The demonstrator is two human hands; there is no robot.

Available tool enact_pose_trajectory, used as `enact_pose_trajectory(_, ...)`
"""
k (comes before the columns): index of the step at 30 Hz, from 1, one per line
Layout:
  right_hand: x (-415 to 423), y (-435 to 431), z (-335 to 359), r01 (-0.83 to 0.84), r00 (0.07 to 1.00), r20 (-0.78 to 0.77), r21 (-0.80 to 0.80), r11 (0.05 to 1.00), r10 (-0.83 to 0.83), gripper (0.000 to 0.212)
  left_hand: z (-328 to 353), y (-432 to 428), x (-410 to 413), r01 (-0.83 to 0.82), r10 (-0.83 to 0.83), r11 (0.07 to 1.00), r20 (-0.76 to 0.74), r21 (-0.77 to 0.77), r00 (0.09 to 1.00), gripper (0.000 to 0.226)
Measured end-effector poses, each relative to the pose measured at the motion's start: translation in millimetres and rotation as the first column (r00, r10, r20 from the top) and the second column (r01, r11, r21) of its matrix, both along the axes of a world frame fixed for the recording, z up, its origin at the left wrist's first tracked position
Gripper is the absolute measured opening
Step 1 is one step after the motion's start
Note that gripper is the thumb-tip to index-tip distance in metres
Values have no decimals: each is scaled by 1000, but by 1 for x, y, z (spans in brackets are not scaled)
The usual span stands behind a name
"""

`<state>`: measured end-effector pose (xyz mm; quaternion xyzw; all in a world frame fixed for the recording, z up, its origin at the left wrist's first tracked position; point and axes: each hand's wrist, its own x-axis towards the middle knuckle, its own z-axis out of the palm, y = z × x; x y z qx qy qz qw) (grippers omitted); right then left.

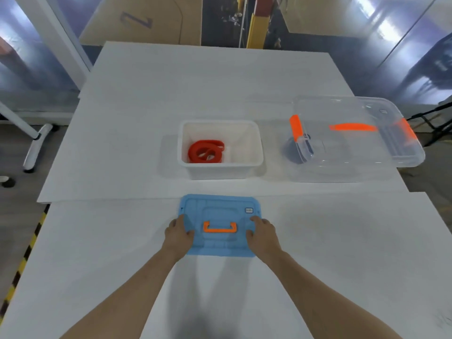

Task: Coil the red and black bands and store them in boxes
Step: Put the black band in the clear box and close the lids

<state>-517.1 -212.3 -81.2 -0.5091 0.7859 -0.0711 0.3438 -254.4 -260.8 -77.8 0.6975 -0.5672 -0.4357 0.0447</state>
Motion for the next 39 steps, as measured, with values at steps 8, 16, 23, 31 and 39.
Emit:
enact_pose_trajectory(8, 17, 25, 38, 125, 990, 108, -340, 932, -93, 41, 39, 34, 3, -193, 161, 936, -127, -294, 979, 58)
enact_pose_trajectory(16, 8, -43, 96, 73, 995, 90, -492, 867, -33, 38, 101, -34, -2, -228, 142, 863, -217, -451, 966, 62)
enact_pose_trajectory(23, -13, -143, 124, -38, 999, -40, -476, 879, 21, 39, 128, -125, -9, -157, 93, 860, -153, -485, 984, 45)
enact_pose_trajectory(31, -32, -205, 111, -82, 994, -89, -305, 949, 57, 41, 106, -192, -18, 28, -20, 925, 24, -379, 1000, 30)
enact_pose_trajectory(39, -43, -215, 86, -206, 974, -132, -186, 961, 183, 53, 73, -194, -24, 81, -42, 894, 99, -440, 994, 28)
